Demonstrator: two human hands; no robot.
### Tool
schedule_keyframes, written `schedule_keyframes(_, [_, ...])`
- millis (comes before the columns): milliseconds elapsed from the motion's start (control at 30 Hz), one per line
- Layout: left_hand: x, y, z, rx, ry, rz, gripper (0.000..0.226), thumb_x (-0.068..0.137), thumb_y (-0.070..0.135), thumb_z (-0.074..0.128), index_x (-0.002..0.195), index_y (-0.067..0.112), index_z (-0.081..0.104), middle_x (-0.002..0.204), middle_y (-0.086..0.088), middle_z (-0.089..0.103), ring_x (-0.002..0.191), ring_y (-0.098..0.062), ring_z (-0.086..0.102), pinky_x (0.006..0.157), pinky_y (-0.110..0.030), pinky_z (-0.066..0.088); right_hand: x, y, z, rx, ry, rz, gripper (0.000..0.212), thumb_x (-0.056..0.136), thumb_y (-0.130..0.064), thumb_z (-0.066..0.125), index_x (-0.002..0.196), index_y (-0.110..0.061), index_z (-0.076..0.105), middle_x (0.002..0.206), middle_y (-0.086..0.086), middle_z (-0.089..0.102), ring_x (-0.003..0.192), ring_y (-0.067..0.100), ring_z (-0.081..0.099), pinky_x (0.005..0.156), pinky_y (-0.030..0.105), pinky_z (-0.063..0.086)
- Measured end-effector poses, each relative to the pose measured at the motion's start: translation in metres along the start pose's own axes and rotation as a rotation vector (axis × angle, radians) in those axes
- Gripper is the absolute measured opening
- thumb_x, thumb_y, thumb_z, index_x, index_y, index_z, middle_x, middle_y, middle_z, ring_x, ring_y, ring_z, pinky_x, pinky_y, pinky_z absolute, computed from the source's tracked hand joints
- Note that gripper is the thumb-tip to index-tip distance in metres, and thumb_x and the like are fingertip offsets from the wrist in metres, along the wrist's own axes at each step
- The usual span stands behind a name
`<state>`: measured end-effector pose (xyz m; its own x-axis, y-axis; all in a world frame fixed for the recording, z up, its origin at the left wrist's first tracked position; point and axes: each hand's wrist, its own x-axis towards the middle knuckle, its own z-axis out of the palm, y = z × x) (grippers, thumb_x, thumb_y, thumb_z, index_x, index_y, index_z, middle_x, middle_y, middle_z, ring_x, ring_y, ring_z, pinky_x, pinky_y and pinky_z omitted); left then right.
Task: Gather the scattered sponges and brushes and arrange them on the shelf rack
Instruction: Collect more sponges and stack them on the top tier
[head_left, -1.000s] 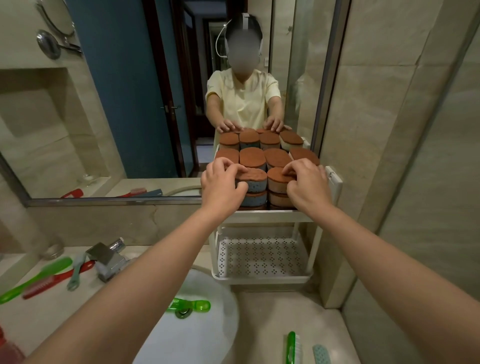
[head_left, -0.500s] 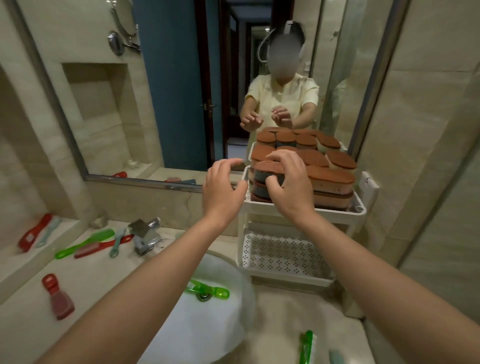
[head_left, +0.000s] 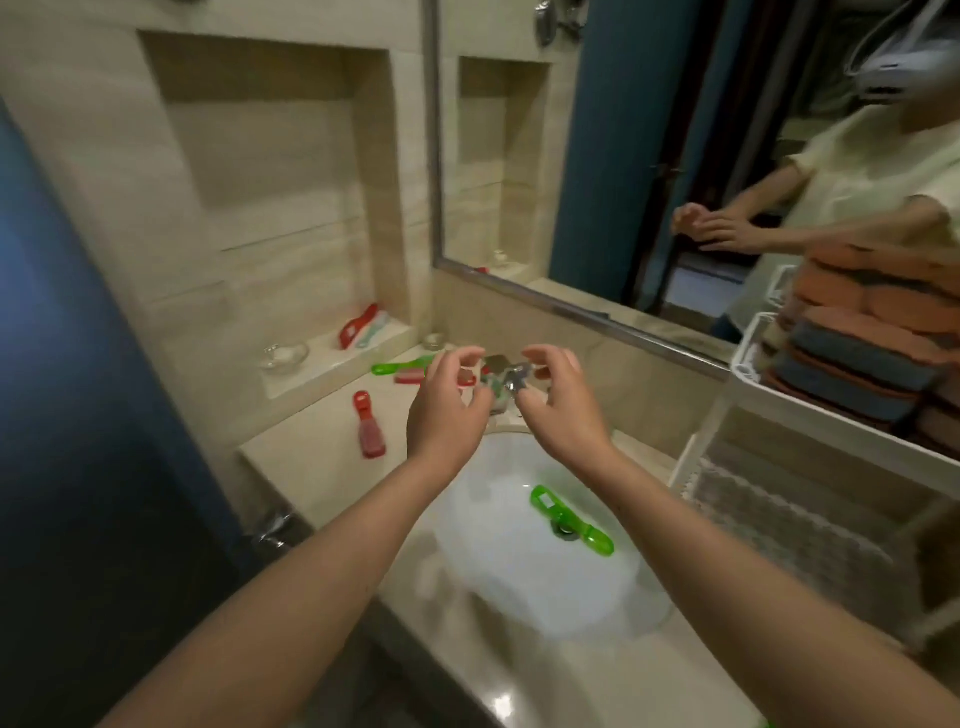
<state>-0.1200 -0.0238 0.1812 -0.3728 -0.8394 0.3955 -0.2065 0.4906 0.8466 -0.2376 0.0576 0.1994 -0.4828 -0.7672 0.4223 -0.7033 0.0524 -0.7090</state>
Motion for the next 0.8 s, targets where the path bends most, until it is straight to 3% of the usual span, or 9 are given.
schedule_keyframes(67, [-0.012,-0.019,-0.028,0.039,0.039,-0.053,0.038,0.072,0.029,0.048,0.109,0.040,0.053,0.111,0.023,0.053,0.101,0.000,0.055,0.086,-0.030,0.048,-0.007,-0.011,0.029,0.016,-0.077,-0.018,0.040,0.080,-0.018,0.056,0.120,-0.027,0.053,0.115,-0.013,0.047,0.106,0.009,0.053,0.091,0.033,0.047])
schedule_keyframes(167, [-0.032,-0.046,-0.071,0.076,0.112,-0.145,0.035,0.077,0.025,0.051,0.110,0.038,0.053,0.110,0.024,0.051,0.099,0.002,0.054,0.085,-0.034,0.051,-0.019,-0.031,0.074,0.039,-0.184,-0.079,0.041,0.080,-0.016,0.056,0.119,-0.030,0.050,0.115,-0.030,0.045,0.110,0.009,0.051,0.086,0.023,0.044])
schedule_keyframes(300, [-0.066,-0.079,-0.130,0.136,0.210,-0.242,0.035,0.084,0.017,0.056,0.113,0.037,0.053,0.117,0.019,0.050,0.102,-0.001,0.054,0.088,-0.035,0.051,-0.039,-0.063,0.135,0.056,-0.329,-0.081,0.043,0.088,-0.028,0.056,0.130,-0.022,0.048,0.129,-0.004,0.050,0.113,0.014,0.053,0.093,0.034,0.047])
schedule_keyframes(500, [-0.128,-0.115,-0.223,0.248,0.386,-0.393,0.038,0.082,0.019,0.055,0.106,0.048,0.050,0.116,0.021,0.051,0.101,0.001,0.056,0.080,-0.022,0.049,-0.084,-0.118,0.222,0.125,-0.573,-0.167,0.049,0.083,-0.021,0.060,0.131,-0.020,0.049,0.130,-0.001,0.051,0.117,0.015,0.052,0.097,0.032,0.045])
schedule_keyframes(600, [-0.166,-0.132,-0.269,0.301,0.460,-0.464,0.038,0.082,0.017,0.056,0.107,0.045,0.050,0.117,0.019,0.052,0.100,0.002,0.055,0.082,-0.023,0.049,-0.115,-0.149,0.262,0.122,-0.686,-0.192,0.051,0.085,-0.023,0.059,0.134,-0.023,0.047,0.134,-0.002,0.050,0.121,0.014,0.050,0.103,0.033,0.043])
schedule_keyframes(800, [-0.257,-0.160,-0.340,0.351,0.575,-0.610,0.039,0.086,0.015,0.059,0.118,0.036,0.051,0.120,0.015,0.050,0.103,0.000,0.053,0.081,-0.020,0.049,-0.188,-0.203,0.325,0.175,-0.885,-0.272,0.050,0.085,-0.026,0.058,0.134,-0.029,0.044,0.133,-0.006,0.048,0.120,0.009,0.049,0.095,0.023,0.041])
